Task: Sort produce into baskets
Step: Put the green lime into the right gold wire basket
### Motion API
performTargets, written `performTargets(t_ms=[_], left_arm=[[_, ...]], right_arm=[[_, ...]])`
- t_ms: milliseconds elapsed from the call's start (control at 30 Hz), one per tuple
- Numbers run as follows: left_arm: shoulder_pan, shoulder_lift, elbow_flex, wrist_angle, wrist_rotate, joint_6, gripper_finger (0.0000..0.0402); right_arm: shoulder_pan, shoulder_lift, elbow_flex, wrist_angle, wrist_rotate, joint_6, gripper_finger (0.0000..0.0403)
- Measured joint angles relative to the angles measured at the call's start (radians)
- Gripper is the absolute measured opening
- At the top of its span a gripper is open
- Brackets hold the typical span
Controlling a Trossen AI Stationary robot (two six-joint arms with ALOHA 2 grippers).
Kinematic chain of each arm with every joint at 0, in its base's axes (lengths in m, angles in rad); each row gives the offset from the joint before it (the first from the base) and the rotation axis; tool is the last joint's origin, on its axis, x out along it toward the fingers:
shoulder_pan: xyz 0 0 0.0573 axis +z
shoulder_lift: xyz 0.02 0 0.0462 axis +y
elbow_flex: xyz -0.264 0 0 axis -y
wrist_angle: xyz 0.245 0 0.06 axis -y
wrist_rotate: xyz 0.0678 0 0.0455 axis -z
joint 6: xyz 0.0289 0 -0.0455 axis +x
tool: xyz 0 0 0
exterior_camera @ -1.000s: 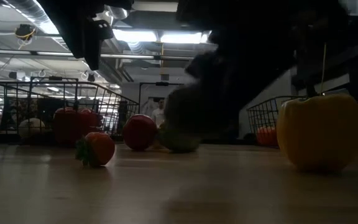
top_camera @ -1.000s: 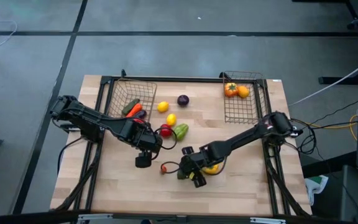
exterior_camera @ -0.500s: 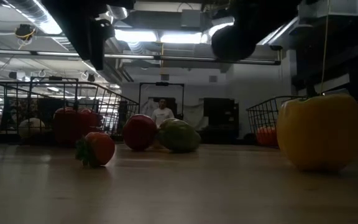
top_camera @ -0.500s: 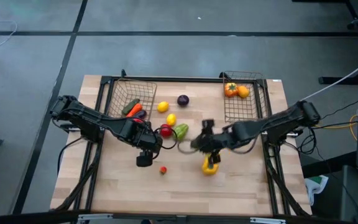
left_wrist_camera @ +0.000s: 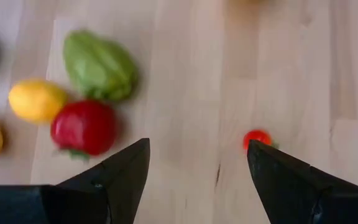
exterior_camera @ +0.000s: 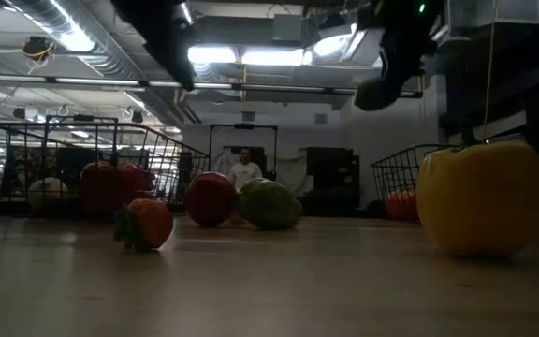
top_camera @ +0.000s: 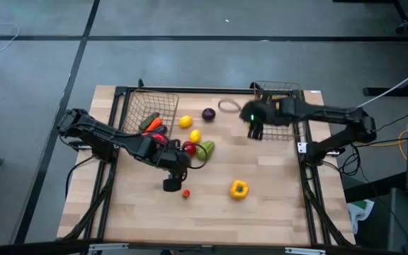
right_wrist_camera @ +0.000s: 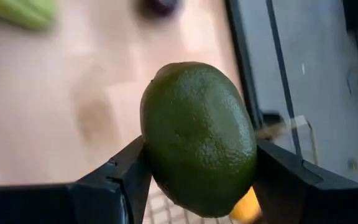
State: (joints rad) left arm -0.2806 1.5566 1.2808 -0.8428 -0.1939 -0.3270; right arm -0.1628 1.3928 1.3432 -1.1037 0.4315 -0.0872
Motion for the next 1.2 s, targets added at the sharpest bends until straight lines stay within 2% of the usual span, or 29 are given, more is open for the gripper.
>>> performTargets(t_ms=[200,400,533,767,1033,1200], left_arm=[[0.0,0.0,0.0,0.103,-0.005,0.068,0.0266],[0.0,0.0,0.0,0.125,-0.006,0.09,0.0266],[0.0,0.0,0.0,0.123,-0.019,0.105,0.0266],[0.0,0.0,0.0,0.123,-0.032,0.107,0.0266],[0.0,0.0,0.0,0.123,-0.037,0.107,0.0266],[0.0,0.0,0.0,0.123,-0.042,0.107,0.0266]], right_arm=[[-0.254,0.005,-0.055,0.008,-0.011,-0.096,0.0225],[-0.48,0.005,-0.142,0.015,-0.181,-0.105,0.0225],[-0.577,0.005,-0.223,0.099,-0.241,-0.105,0.0225],[-0.652,0.005,-0.368,0.247,-0.3,-0.101,0.0225],[-0.65,0.005,-0.491,0.396,-0.316,-0.105,0.0225],[-0.65,0.005,-0.55,0.503,-0.311,-0.106,0.024]])
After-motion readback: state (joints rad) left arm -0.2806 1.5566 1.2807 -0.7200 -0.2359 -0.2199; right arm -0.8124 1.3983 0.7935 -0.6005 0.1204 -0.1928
